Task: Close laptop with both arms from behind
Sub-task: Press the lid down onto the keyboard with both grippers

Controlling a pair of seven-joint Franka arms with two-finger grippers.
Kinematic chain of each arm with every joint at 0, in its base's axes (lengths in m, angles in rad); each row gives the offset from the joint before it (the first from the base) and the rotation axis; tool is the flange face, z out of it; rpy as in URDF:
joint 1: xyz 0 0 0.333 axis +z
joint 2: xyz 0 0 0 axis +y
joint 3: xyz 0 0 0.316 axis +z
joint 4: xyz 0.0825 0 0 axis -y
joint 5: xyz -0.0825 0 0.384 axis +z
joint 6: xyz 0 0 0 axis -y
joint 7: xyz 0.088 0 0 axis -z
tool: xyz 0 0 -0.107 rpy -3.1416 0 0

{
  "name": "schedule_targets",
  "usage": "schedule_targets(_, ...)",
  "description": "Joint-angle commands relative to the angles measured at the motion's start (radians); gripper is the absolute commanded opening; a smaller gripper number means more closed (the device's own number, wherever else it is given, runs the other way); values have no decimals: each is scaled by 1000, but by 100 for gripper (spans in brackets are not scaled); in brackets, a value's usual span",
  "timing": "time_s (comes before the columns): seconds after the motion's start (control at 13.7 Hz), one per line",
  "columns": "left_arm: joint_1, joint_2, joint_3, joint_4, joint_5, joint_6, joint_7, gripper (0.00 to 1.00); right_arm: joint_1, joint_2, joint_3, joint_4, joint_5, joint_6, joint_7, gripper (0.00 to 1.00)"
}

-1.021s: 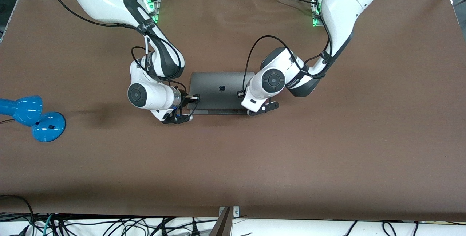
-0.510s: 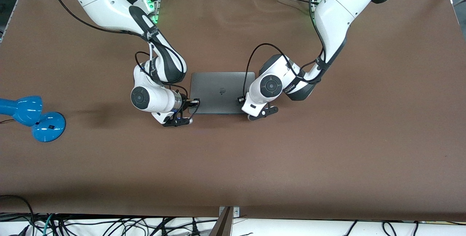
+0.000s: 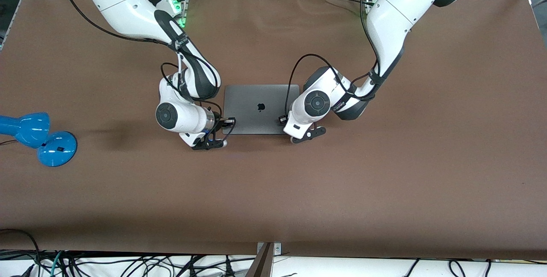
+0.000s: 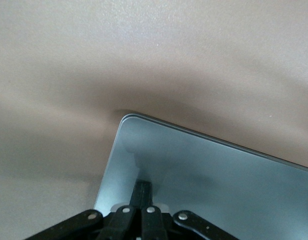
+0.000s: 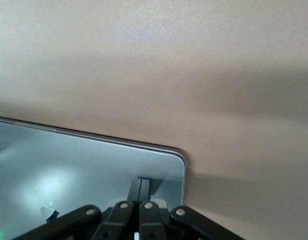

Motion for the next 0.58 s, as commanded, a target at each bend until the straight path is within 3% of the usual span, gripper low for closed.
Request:
schedule_targets(0.0, -23, 28, 14, 43, 34, 3, -5, 0, 13, 5, -11, 30, -8, -5, -3, 47)
schedule_targets(0.15, -23, 28, 14, 43, 34, 3, -5, 0, 16, -30, -12, 40, -21, -62, -1, 58)
schedule_targets(0.29, -22, 23, 14, 46, 32, 2, -9, 0, 19, -75, -24, 77, -139, -154, 1, 77)
schedule_targets(0.36, -14, 17, 13, 47, 31, 0, -9, 17, 16, -108, -24, 80, -200, -189, 1, 87)
schedule_targets(0.44, -11, 11, 13, 47, 37, 0, -8, 93, 10, -151, -24, 80, -233, -209, 1, 91)
schedule_targets(0.51, -9, -7, 14, 47, 40, 0, 0, 100, 1, -196, -24, 80, -247, -243, 2, 97)
